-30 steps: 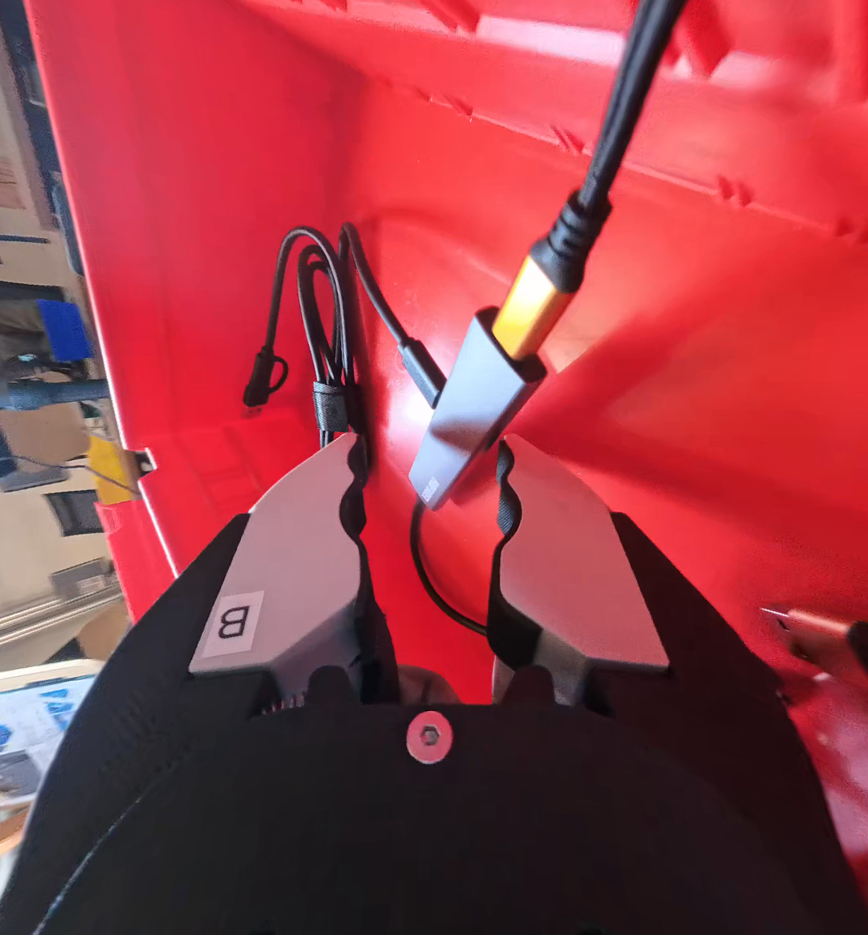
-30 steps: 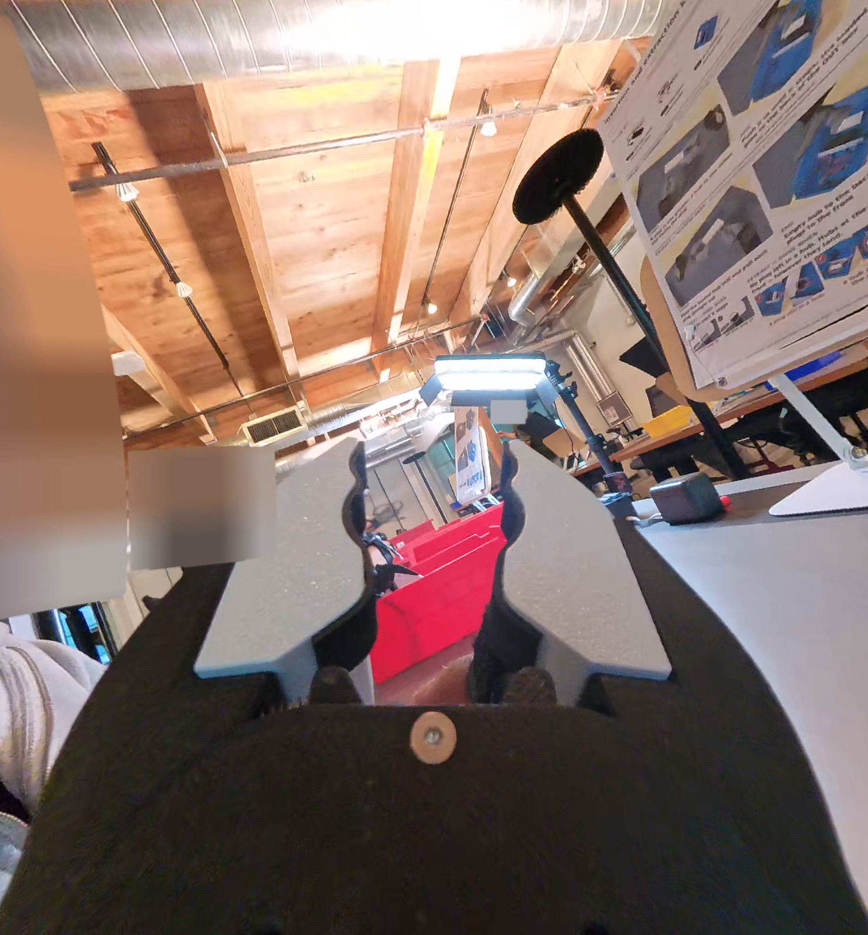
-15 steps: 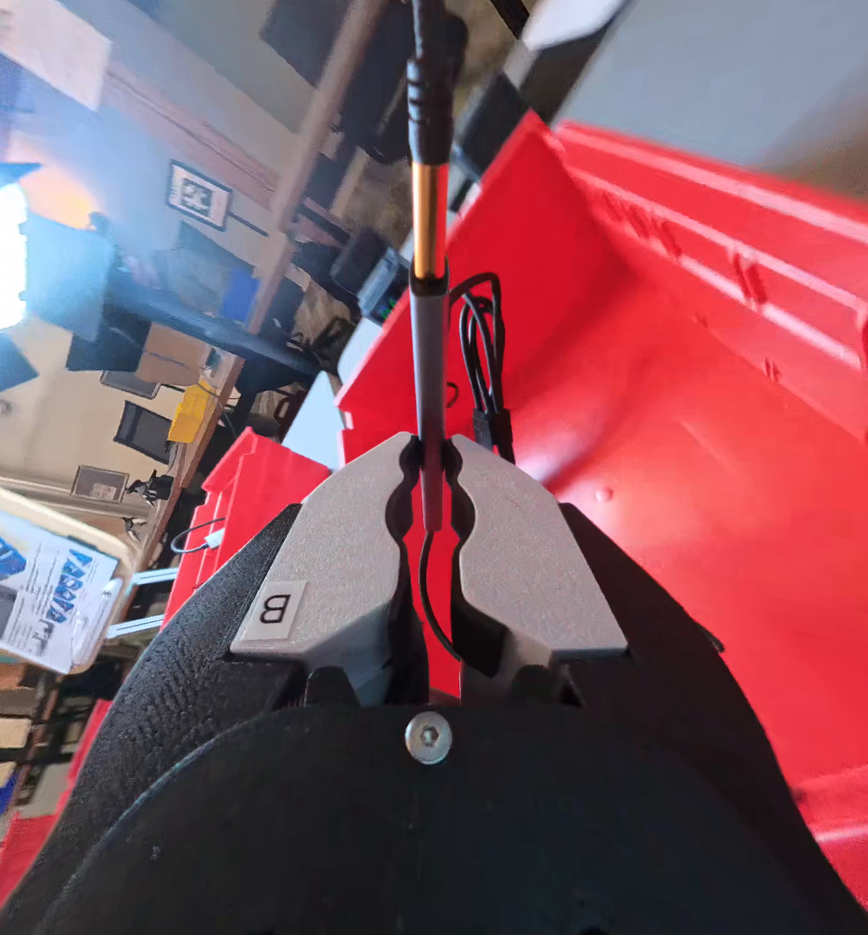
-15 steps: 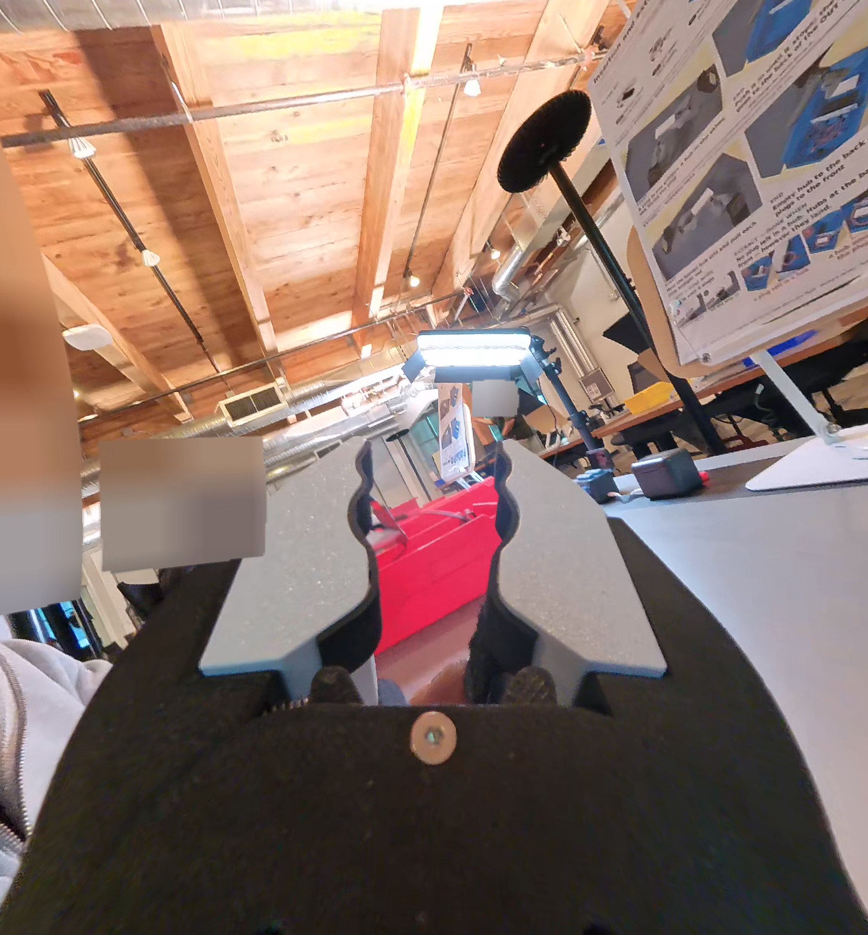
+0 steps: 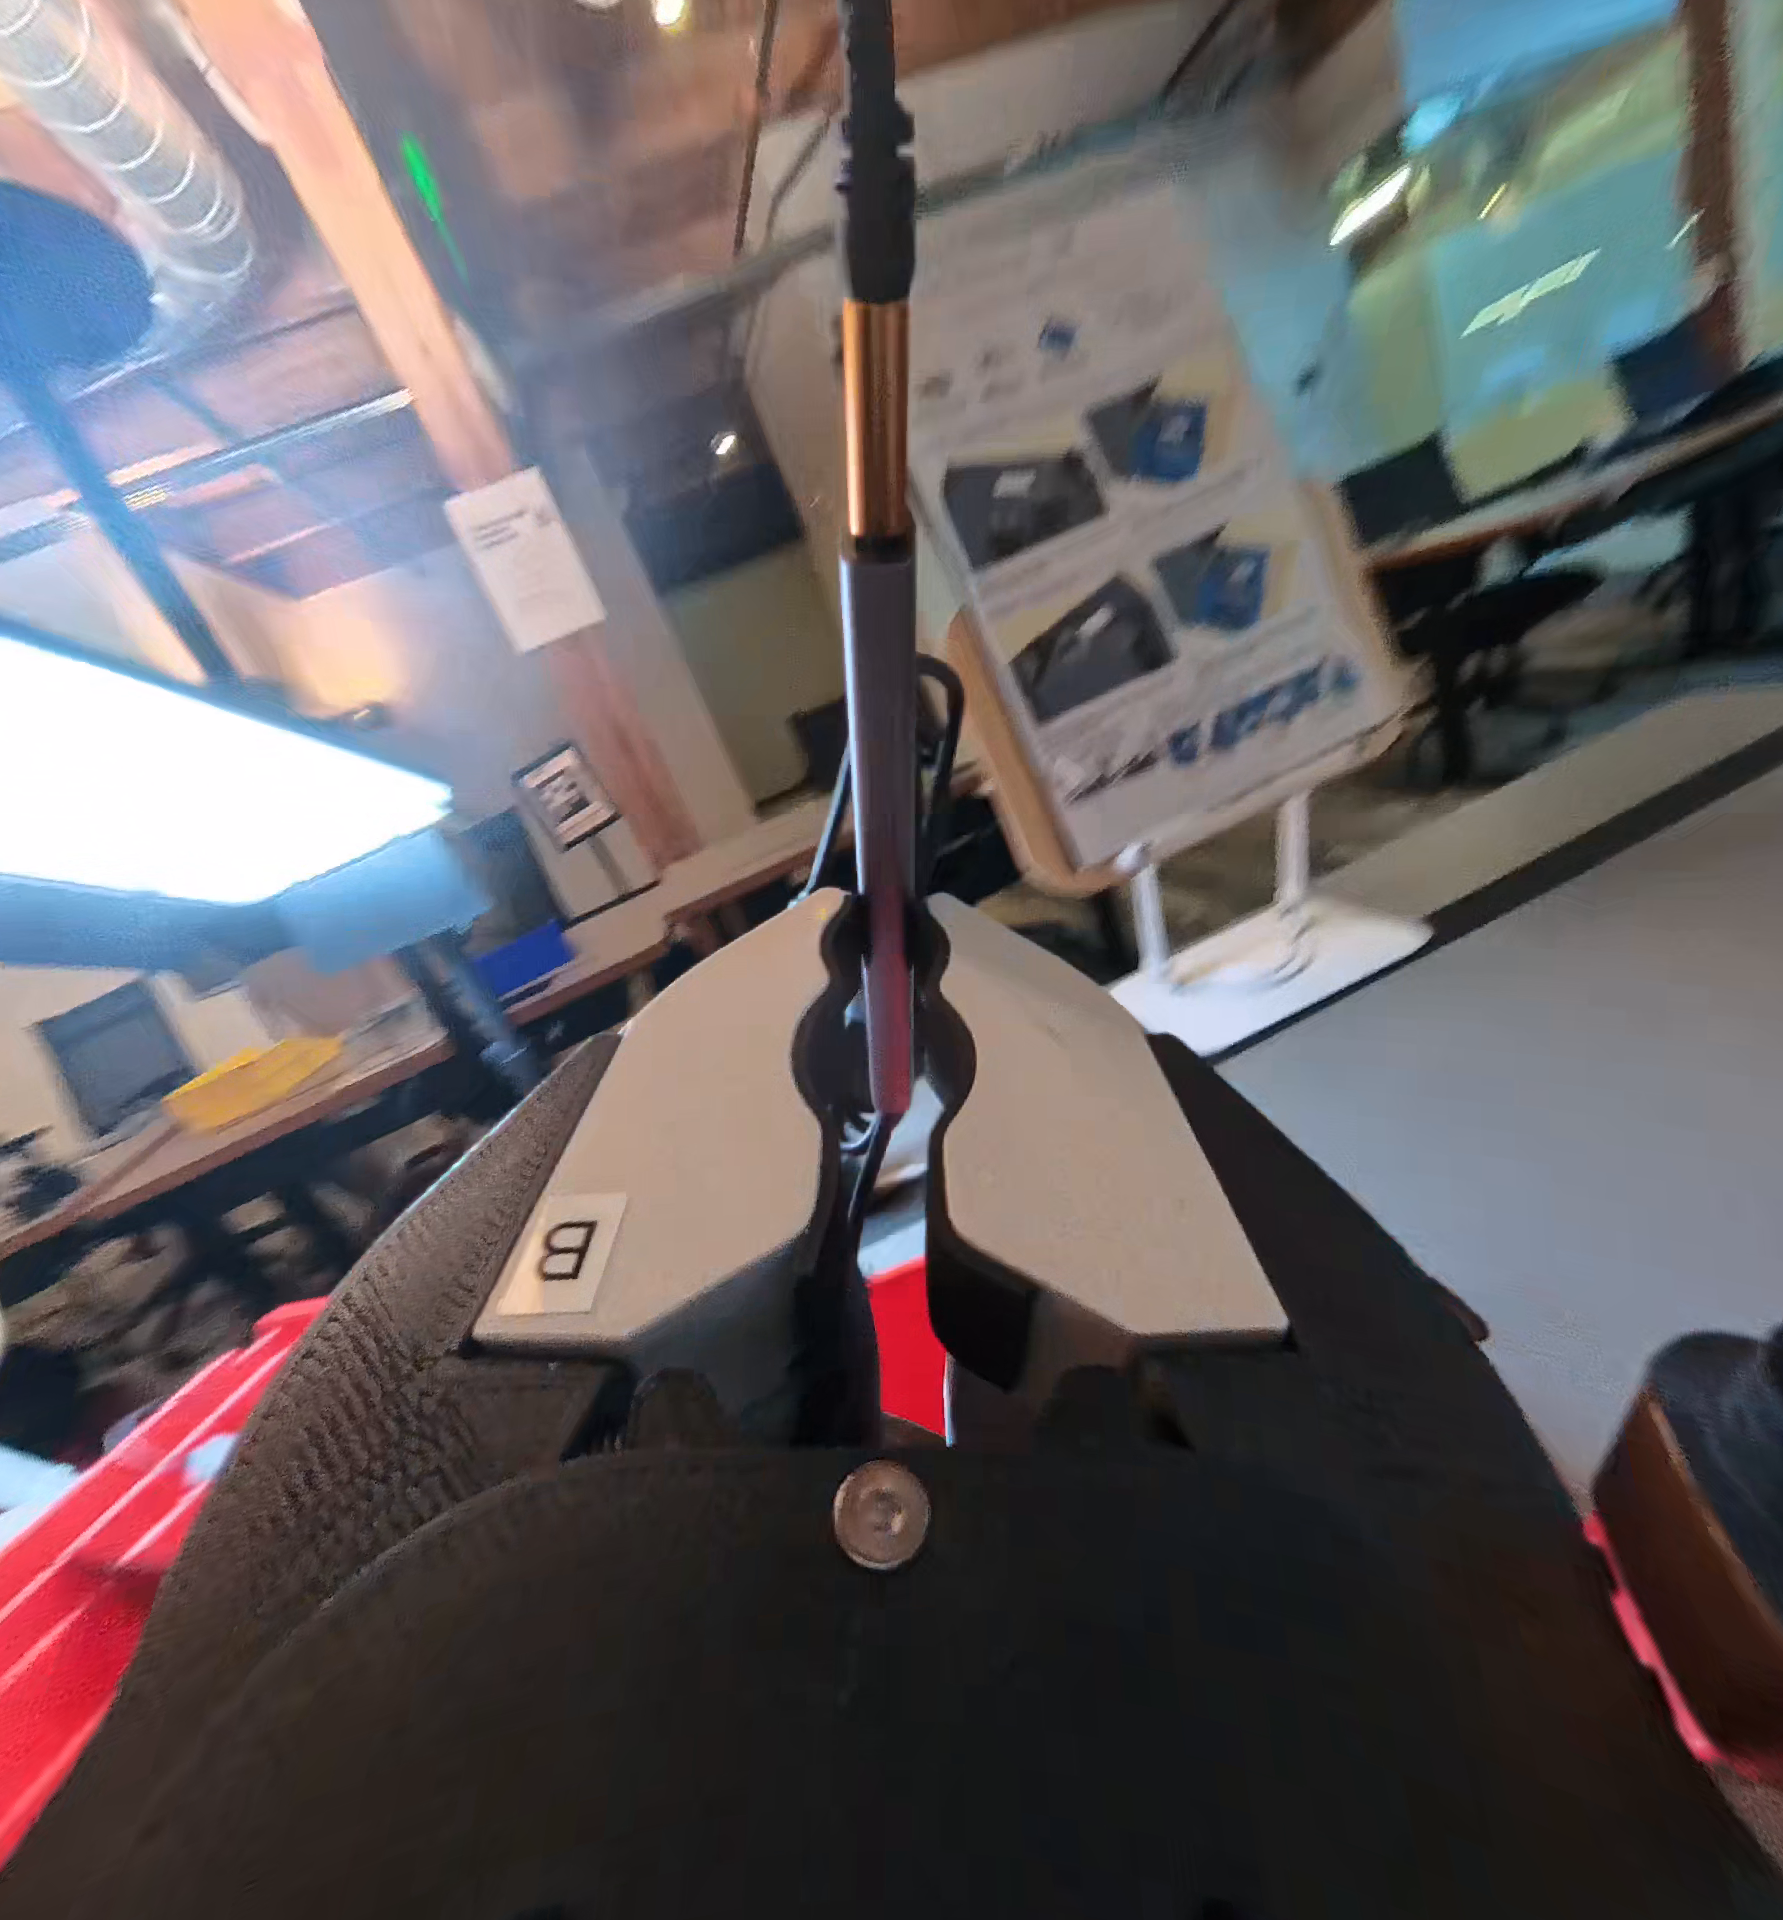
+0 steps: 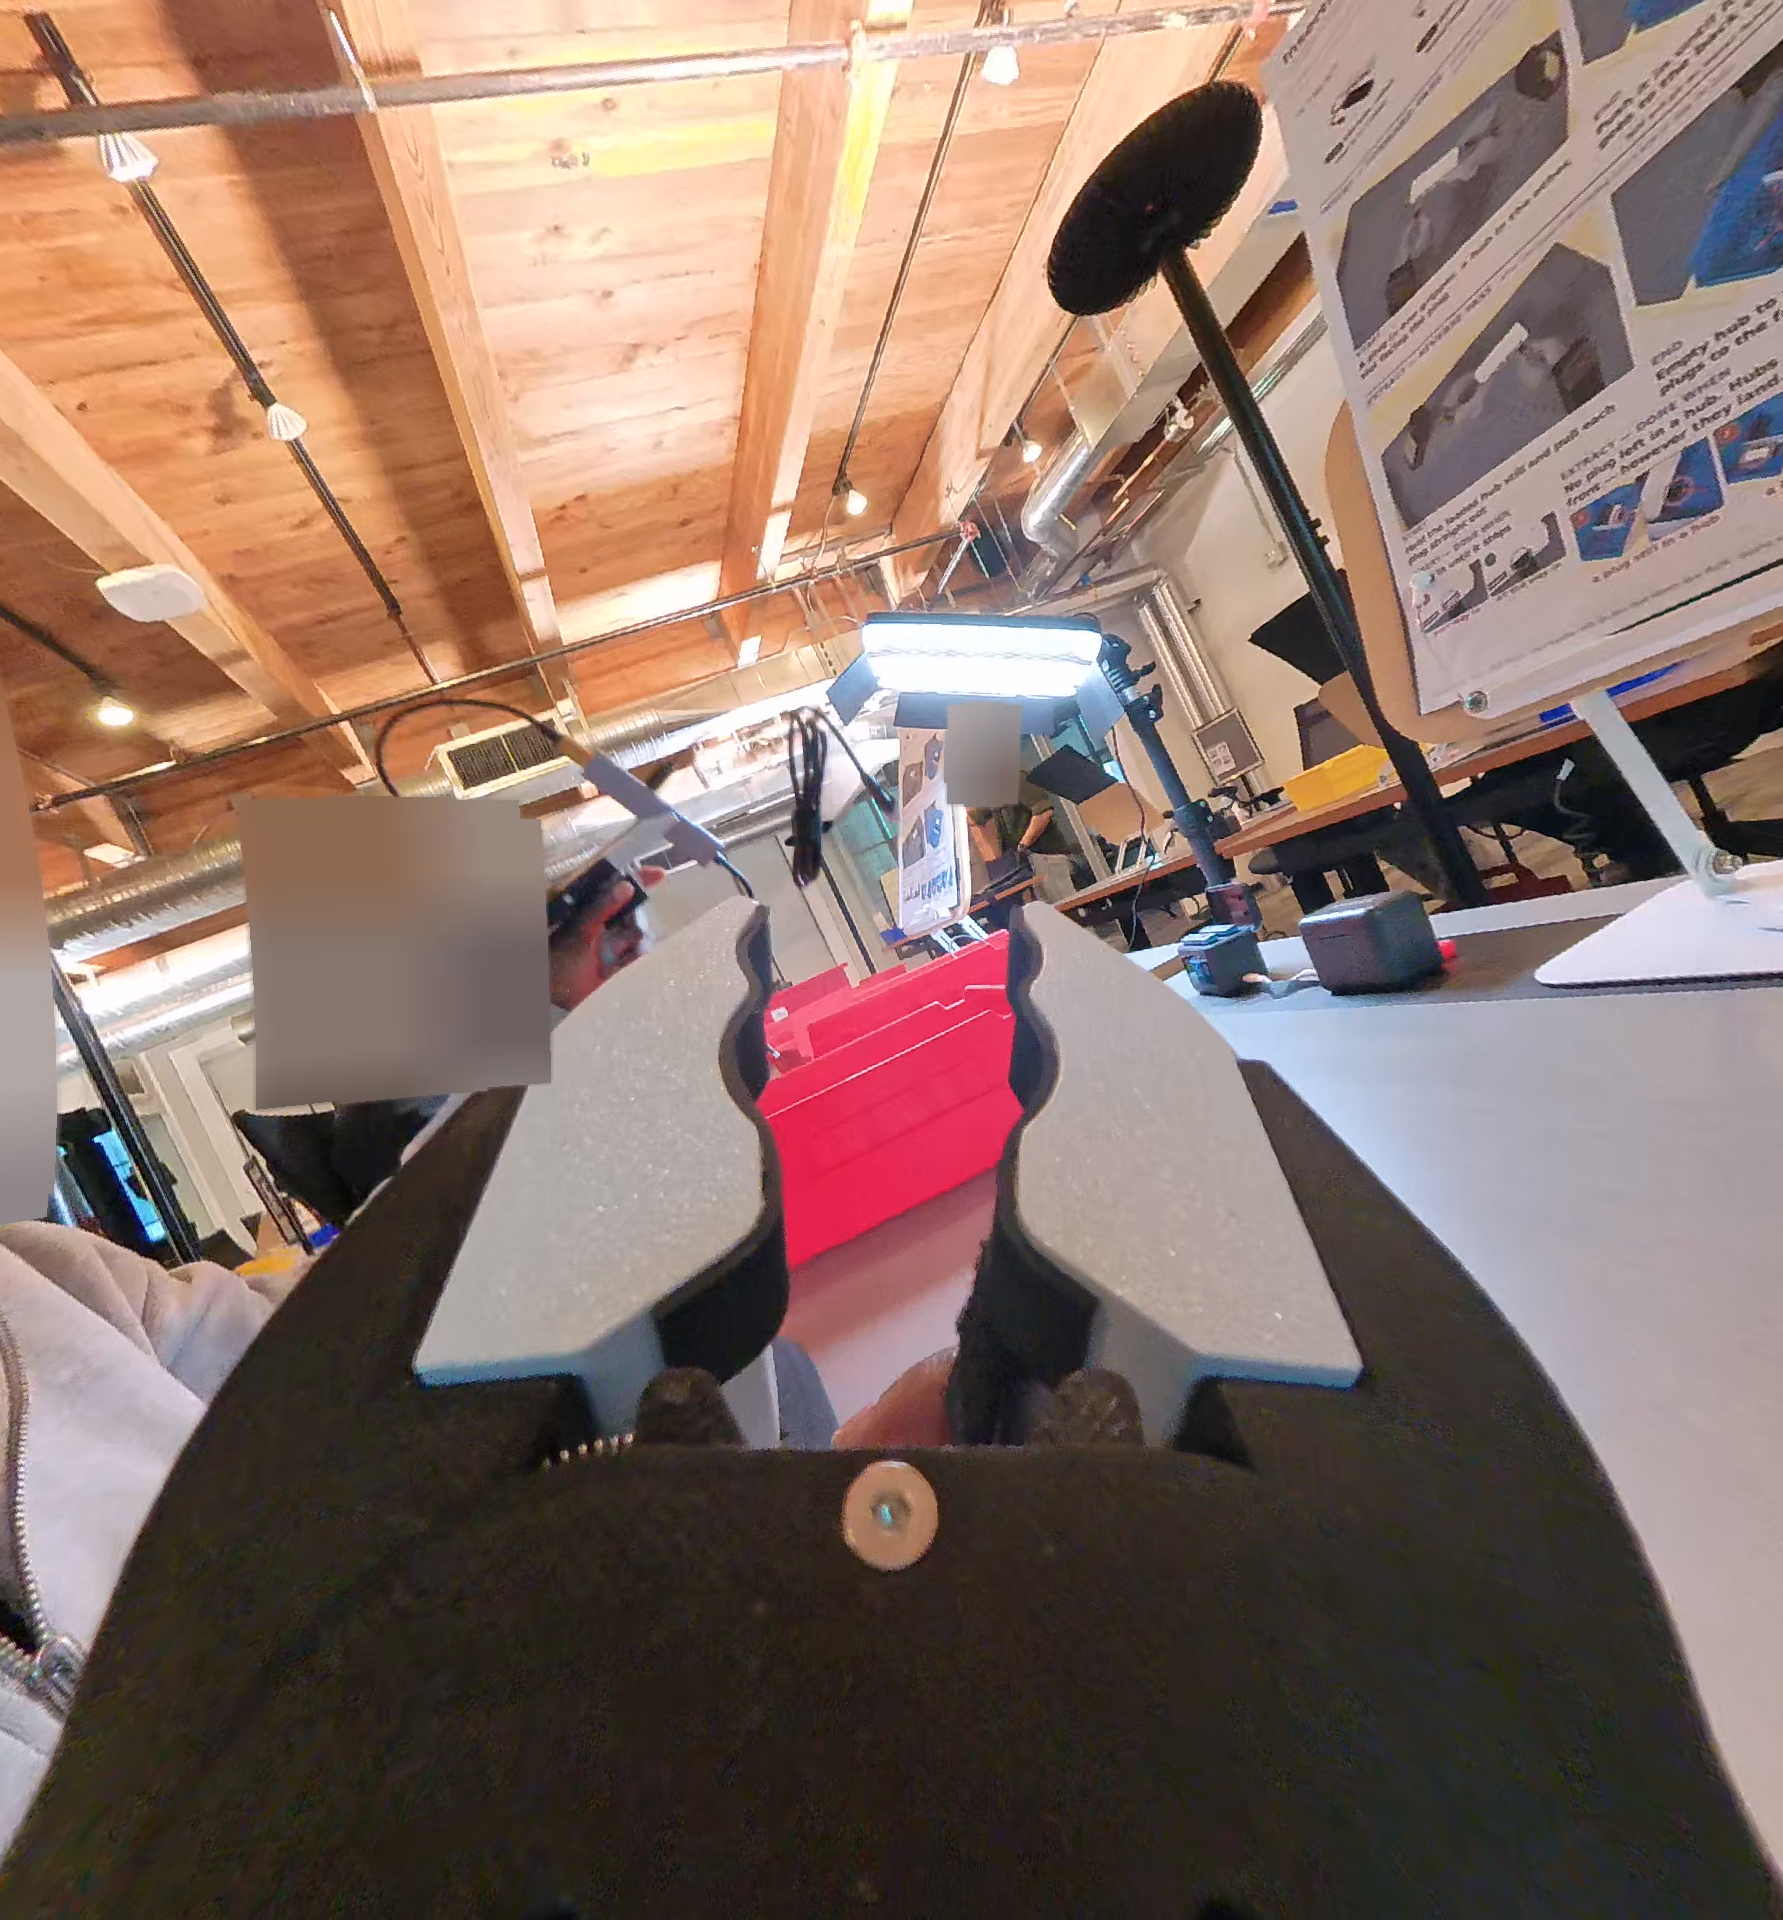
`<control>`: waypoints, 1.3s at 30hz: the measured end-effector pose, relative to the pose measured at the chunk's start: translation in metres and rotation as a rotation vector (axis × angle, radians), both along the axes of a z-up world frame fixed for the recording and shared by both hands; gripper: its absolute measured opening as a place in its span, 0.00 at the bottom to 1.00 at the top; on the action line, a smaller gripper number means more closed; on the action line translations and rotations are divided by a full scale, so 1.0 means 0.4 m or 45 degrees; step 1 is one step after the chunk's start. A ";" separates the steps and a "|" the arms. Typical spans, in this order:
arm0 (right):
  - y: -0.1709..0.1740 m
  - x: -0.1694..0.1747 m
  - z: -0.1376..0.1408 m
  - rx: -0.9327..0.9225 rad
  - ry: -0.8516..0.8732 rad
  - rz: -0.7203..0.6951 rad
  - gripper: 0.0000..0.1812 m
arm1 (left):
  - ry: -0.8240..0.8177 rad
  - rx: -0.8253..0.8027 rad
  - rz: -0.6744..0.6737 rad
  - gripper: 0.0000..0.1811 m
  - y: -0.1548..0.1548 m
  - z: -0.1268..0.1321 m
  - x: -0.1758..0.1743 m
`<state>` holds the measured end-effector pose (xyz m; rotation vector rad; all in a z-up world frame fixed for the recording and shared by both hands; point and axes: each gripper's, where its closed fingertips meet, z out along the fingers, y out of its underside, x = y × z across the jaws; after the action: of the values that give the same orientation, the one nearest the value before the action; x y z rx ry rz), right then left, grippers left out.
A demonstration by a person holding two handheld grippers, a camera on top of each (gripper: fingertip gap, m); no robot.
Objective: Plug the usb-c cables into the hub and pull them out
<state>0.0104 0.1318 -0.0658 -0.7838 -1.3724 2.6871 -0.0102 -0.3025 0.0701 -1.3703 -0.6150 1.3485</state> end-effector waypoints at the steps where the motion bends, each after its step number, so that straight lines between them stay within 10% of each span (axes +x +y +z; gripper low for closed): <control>1: -0.002 0.001 -0.001 0.010 0.005 0.000 0.24 | 0.019 0.048 -0.075 0.05 0.038 0.017 0.012; 11: -0.027 0.022 -0.003 0.136 0.098 -0.024 0.23 | -0.072 0.612 -0.831 0.05 0.406 0.033 0.121; 22: 0.003 0.049 0.030 0.296 0.404 -0.371 0.23 | -0.716 1.153 -1.288 0.05 0.691 -0.284 0.103; 31: -0.146 0.123 -0.073 0.944 0.954 -0.400 0.16 | -1.161 0.854 -1.347 0.05 0.808 -0.496 0.156; 39: -0.201 0.146 -0.150 1.297 1.206 -0.413 0.16 | -1.315 0.580 -1.437 0.05 0.832 -0.560 0.222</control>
<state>0.0688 0.0516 -0.1257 0.3090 -1.7160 1.3697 0.0786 0.0301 -0.1539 -1.5525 -0.5699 -0.4392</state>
